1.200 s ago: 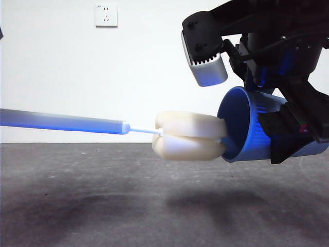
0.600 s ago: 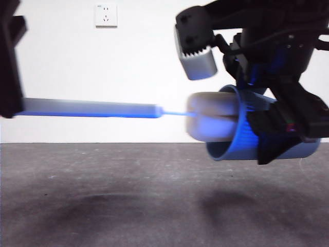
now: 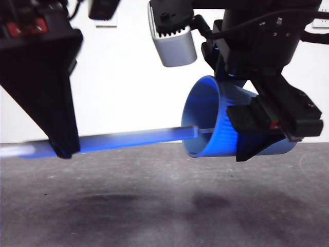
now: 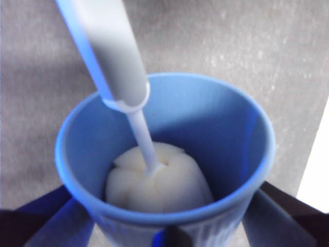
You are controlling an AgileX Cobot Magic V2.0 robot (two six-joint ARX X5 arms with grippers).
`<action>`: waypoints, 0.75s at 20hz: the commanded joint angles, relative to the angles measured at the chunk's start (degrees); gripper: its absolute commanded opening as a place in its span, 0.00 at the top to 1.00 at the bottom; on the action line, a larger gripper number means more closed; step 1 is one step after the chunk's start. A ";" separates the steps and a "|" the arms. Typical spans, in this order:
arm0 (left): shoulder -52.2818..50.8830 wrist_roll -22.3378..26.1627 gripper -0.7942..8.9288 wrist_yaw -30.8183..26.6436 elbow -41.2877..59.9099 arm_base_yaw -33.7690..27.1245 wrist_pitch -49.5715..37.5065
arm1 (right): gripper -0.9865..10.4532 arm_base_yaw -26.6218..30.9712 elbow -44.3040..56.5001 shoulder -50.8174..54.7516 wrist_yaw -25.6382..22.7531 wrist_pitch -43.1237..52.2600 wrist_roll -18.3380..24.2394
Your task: Pick up the cup brush,pick up the cup,insert the brush into the cup,clean the cup,put the cup brush back,put the cup back to the fixed position on the table
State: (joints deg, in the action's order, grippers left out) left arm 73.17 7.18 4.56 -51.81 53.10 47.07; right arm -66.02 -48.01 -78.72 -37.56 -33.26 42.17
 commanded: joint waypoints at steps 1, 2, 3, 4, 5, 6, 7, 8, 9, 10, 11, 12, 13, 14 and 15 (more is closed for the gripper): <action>0.07 -1.64 0.93 0.50 -0.09 0.24 -3.58 | 0.93 -1.14 -0.17 0.09 1.57 1.49 -0.15; 0.04 -1.70 0.93 0.46 -0.11 0.24 -3.39 | 0.93 -1.11 -0.17 0.09 1.51 1.25 -0.24; 0.04 -1.97 0.93 0.15 -0.11 0.24 -2.97 | 0.93 -0.94 -0.17 0.09 1.22 1.03 -0.31; 0.02 -2.49 0.93 -0.22 -0.11 0.17 -2.47 | 0.93 -0.72 -0.17 0.09 1.03 0.90 -0.33; -0.07 -2.84 0.93 -1.11 -0.11 -0.02 -1.88 | 0.93 -0.42 -0.17 0.09 0.92 0.61 -0.33; -0.35 -3.13 0.93 -2.38 -0.11 -0.26 -1.01 | 0.93 -0.07 -0.17 0.09 0.90 0.26 -0.44; -0.66 -3.19 0.93 -3.43 -0.09 -0.39 -0.20 | 0.93 0.22 -0.17 0.09 0.81 0.00 -0.79; -1.01 -3.28 0.93 -4.76 -0.11 -0.42 0.79 | 0.93 0.59 -0.17 0.09 0.44 -0.22 -1.44; -1.44 -3.72 0.93 -5.90 -0.11 -0.42 1.84 | 0.93 0.94 -0.17 0.09 -0.24 -0.26 -2.23; -1.79 -4.17 0.93 -6.64 -0.09 -0.44 2.71 | 0.93 1.31 -0.17 0.09 -0.52 -0.26 -2.86; -2.25 -4.37 0.93 -7.74 -0.11 -0.48 3.54 | 0.93 1.81 -0.17 0.13 -0.52 -0.26 -3.63; -2.89 -4.48 0.93 -8.94 -0.11 -0.61 4.39 | 0.93 2.43 -0.17 0.35 -0.55 -0.31 -4.44; -3.50 -4.59 0.93 -9.92 -0.11 -0.79 5.09 | 0.93 3.04 -0.17 0.50 -0.66 -0.28 -5.05; -4.26 -4.70 0.93 -11.15 -0.09 -1.14 5.92 | 0.93 3.63 -0.17 0.66 -0.90 -0.28 -5.70; -5.05 -4.76 0.93 -12.13 -0.11 -1.46 6.75 | 0.93 4.22 -0.17 0.90 -1.53 -0.37 -6.40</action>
State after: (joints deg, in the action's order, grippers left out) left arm 68.44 5.93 -5.56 -51.86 52.47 53.71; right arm -62.04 -48.03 -78.24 -38.65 -33.17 38.26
